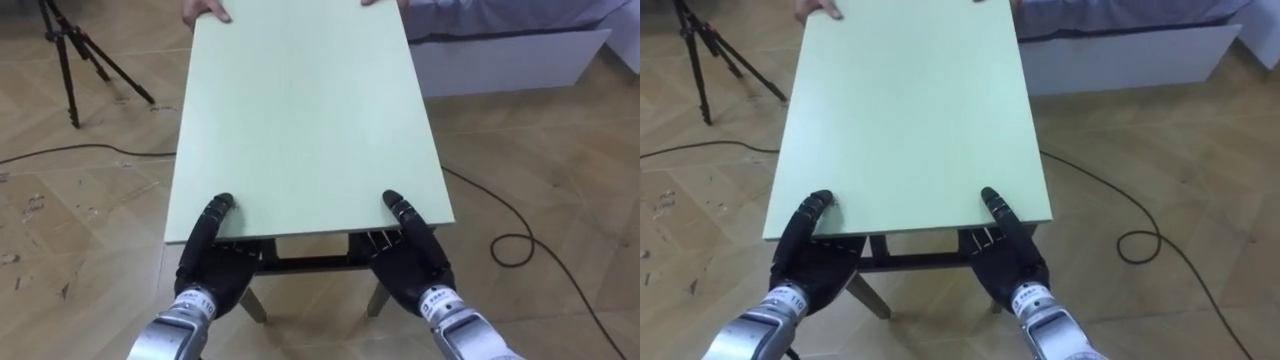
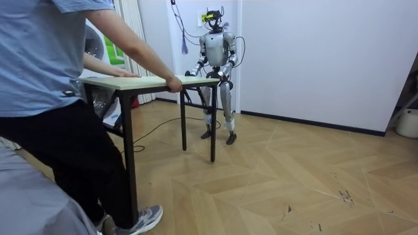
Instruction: Move table with human
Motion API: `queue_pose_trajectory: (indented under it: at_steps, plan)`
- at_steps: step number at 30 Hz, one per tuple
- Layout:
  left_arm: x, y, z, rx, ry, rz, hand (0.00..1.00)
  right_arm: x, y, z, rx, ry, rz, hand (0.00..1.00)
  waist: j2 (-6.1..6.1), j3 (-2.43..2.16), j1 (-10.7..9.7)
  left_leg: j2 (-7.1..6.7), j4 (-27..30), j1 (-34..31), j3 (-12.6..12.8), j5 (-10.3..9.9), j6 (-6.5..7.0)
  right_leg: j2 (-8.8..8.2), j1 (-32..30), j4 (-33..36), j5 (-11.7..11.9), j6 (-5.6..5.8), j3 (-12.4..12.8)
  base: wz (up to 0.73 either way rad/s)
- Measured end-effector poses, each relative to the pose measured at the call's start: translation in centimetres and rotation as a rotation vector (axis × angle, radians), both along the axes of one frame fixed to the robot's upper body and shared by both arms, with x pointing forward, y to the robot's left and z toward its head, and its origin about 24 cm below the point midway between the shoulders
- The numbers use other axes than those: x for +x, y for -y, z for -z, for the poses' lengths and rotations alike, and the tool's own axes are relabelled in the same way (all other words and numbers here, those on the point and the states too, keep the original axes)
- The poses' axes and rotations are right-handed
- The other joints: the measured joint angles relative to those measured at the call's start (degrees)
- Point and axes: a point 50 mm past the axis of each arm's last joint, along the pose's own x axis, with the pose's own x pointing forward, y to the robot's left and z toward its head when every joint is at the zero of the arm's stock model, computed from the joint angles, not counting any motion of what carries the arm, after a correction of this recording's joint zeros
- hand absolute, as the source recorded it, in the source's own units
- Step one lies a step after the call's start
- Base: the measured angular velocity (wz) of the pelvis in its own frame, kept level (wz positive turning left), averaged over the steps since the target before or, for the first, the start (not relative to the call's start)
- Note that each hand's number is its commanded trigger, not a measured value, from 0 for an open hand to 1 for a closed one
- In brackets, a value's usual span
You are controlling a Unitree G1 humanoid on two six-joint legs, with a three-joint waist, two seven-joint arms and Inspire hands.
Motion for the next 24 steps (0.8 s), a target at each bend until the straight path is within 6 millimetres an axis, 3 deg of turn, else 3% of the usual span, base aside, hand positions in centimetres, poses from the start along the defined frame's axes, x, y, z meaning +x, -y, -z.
queue_pose_trajectory:
  at_steps: [16,19,21,24]
  plan:
    - [-1.1,0.7,0.3,-0.013,0.065,0.004,1.0,0.2,0.2,-1.8,-0.041,0.021,-0.015,1.0,0.09,-0.35,0.3,0.13,0.6,-1.0,0.3,0.1,-0.05,0.0,-1.2,0.7,0.1,-0.22,0.2,0.0]
    - [-1.2,0.8,0.4,0.002,0.064,-0.002,1.0,0.2,0.3,-1.8,-0.045,0.021,-0.017,1.0,0.09,-0.52,0.2,0.18,1.0,-1.8,0.3,0.2,-0.25,0.01,-1.7,0.7,0.4,-0.57,0.1,0.0]
    - [-1.4,0.8,0.2,0.027,0.071,-0.011,1.0,-0.2,0.2,-1.8,-0.039,0.022,-0.014,1.0,0.09,-0.91,0.2,0.25,0.8,-2.0,0.2,0.5,-0.38,0.05,-1.8,0.8,0.5,-0.71,-0.2,0.02]
    - [-1.8,0.9,0.2,0.039,0.073,-0.008,1.0,-1.0,0.3,-1.8,-0.033,0.018,-0.009,1.0,0.11,-1.02,0.6,0.24,0.8,-1.9,0.2,0.6,-0.41,0.08,-1.9,0.9,0.5,-0.83,-0.1,0.0]
